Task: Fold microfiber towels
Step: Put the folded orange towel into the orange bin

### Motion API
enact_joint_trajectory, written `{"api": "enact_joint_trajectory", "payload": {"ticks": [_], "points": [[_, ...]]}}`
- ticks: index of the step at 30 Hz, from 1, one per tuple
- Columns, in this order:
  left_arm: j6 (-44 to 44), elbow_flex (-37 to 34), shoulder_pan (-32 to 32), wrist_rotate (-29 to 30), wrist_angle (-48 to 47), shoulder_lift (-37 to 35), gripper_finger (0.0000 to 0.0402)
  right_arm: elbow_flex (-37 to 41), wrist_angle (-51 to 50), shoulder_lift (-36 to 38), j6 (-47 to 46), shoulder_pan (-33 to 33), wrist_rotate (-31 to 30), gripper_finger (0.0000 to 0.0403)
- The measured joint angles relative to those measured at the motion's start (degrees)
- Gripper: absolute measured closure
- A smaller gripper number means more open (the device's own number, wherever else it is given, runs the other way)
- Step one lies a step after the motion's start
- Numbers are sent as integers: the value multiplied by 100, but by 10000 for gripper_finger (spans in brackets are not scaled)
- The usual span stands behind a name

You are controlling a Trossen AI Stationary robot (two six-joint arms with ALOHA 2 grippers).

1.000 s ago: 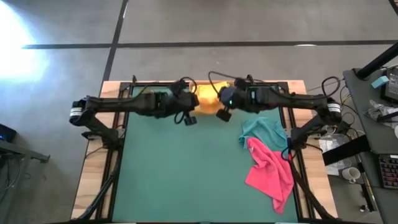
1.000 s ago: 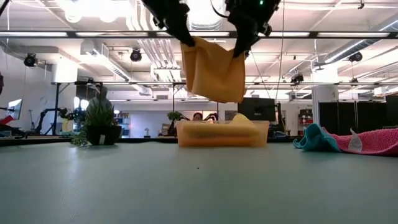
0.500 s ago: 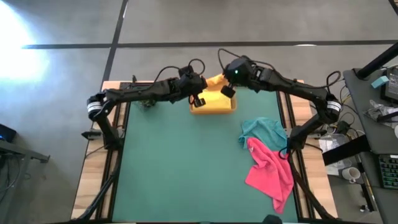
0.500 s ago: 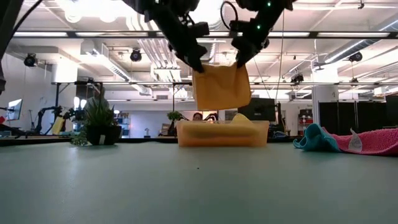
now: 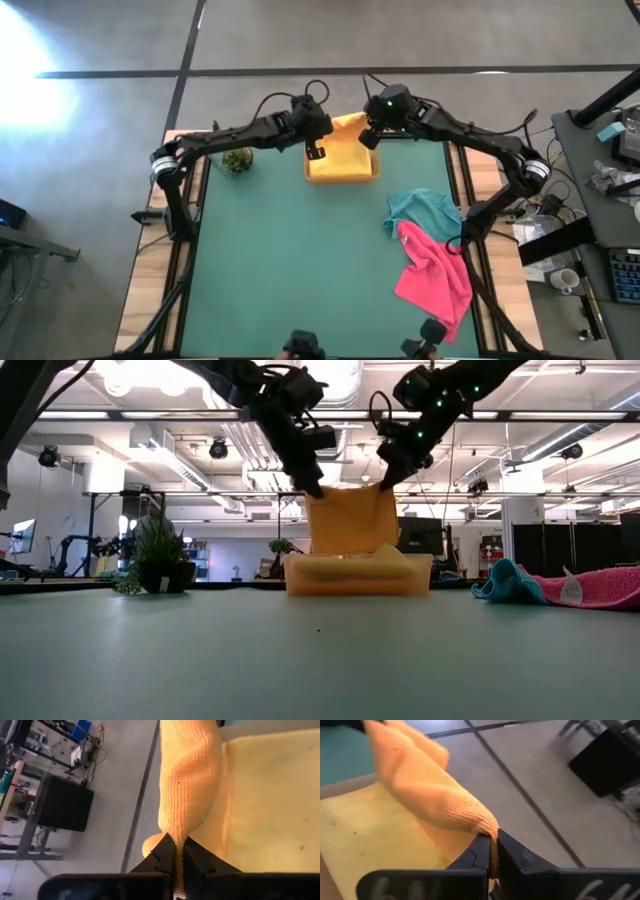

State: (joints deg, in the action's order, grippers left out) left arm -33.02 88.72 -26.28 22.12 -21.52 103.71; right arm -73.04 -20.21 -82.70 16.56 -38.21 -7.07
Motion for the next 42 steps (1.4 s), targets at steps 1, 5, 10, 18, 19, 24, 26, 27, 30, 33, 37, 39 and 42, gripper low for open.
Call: {"api": "enact_joint_trajectory", "payload": {"ticks": [1,5,10,18,19,24,26,27,30,33,37,39,42], "points": [[-34,3,-25,-1,-15,4,401,44,22,-27,4,-14,77,394],[-469,-51,-92,-1,-49,4,401,256,78,-215,250,-34,232,394],[-966,-67,-204,-45,14,54,401,300,168,-576,349,-31,309,394],[-1141,-56,-438,-63,20,190,401,-158,165,-673,586,-147,-231,394],[-1145,-56,-457,-68,20,197,401,-254,166,-673,581,-189,-234,394],[-1114,-56,-473,-84,7,169,401,-563,-67,-662,455,-245,-89,394],[-1107,-56,-465,-82,-86,163,401,-541,-256,-668,422,-239,46,394],[-1105,-56,-458,-88,-121,163,401,-518,-358,-686,393,-229,112,394],[-1073,-98,-440,-165,-234,159,401,-323,-438,-703,293,-192,158,394],[-850,-100,-423,-555,-501,159,401,-132,-480,-710,184,-137,205,394],[-643,-104,-374,-883,-791,157,401,-97,-710,-710,-53,-74,509,394],[-636,-104,-334,-886,-848,157,401,-93,-798,-710,-176,-8,570,394],[-634,-104,-255,-893,-897,157,401,-93,-1046,-710,-336,87,604,394]]}}
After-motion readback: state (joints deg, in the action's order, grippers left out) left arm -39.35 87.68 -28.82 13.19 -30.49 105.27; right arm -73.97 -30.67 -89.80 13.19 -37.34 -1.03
